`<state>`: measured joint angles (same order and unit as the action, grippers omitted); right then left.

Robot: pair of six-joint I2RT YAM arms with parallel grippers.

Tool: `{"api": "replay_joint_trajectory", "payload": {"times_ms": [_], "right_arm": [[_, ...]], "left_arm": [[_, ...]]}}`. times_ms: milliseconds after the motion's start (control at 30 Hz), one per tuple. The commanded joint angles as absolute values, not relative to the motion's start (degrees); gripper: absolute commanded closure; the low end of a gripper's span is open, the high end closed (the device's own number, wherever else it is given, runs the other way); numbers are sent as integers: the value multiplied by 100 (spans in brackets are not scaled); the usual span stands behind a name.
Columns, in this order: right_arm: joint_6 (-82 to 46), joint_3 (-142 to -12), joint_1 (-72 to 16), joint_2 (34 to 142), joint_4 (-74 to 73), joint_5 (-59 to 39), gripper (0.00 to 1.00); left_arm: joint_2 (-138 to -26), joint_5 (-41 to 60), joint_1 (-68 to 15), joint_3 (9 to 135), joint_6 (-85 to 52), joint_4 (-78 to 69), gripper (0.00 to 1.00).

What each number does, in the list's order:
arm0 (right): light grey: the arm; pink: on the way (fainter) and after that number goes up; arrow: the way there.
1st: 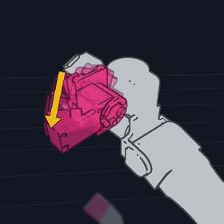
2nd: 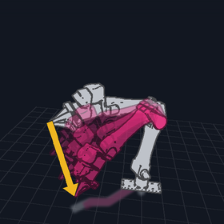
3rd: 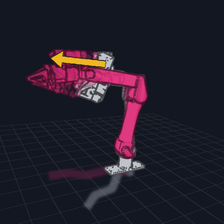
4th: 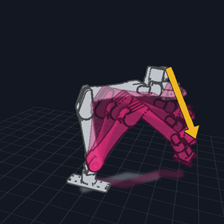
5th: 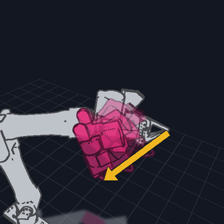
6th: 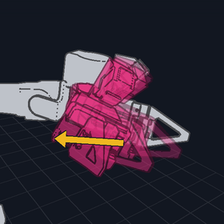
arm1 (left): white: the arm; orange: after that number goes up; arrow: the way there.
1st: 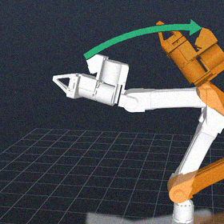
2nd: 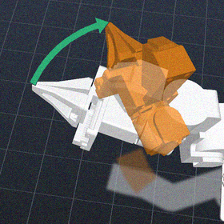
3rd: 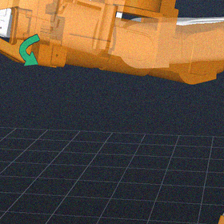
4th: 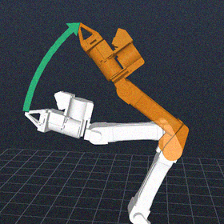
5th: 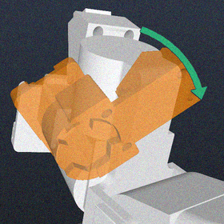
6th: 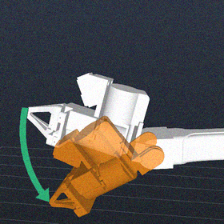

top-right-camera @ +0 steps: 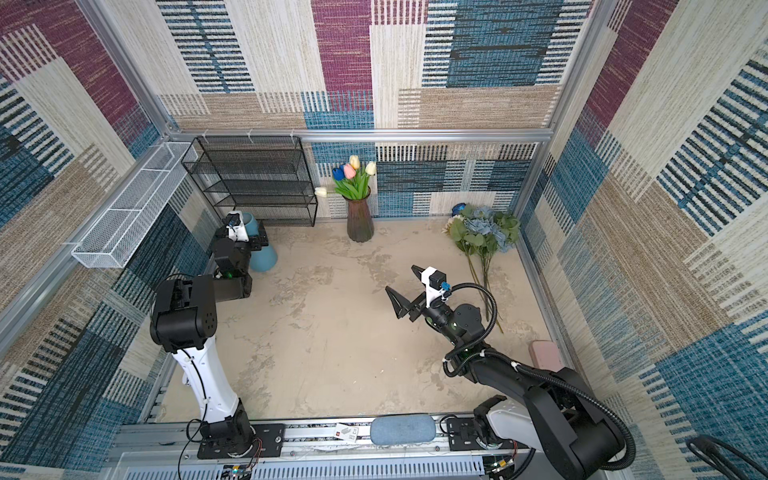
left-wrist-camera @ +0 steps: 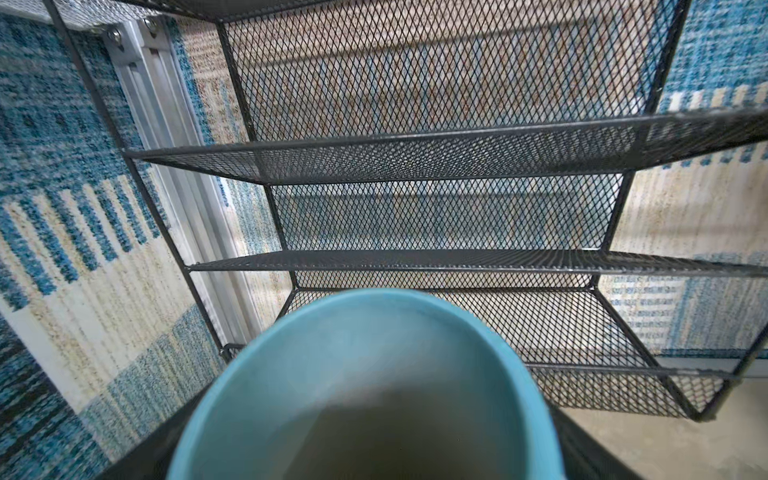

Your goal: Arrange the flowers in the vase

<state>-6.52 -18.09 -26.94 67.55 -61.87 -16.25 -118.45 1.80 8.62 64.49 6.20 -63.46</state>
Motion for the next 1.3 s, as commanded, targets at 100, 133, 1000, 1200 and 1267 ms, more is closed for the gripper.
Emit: {"api": "replay_joint_trajectory", "payload": {"times_ms": [100,133,1000,1200,1267], "right_arm": [[-582,-1846,-2697,6664,-6253,-1461,0],[-572,-1854,-2696,6670,-6241,-1445,0],[-1027,-2789,-2627,6891,-5177,-82,0],[-1053,-3192,-2423,6900,-4641,256,0],[-1183,-3410,-2191,6882,-4266,298,0]], "left_arm": [[-11918,517,879,6604,712,-6293,8],[-11933,566,886,6622,711,-6268,11],[-10465,1317,318,4970,449,-6951,56],[-9581,1176,-639,4123,729,-6735,59],[-9424,1320,-949,3930,629,-6809,59]]}}
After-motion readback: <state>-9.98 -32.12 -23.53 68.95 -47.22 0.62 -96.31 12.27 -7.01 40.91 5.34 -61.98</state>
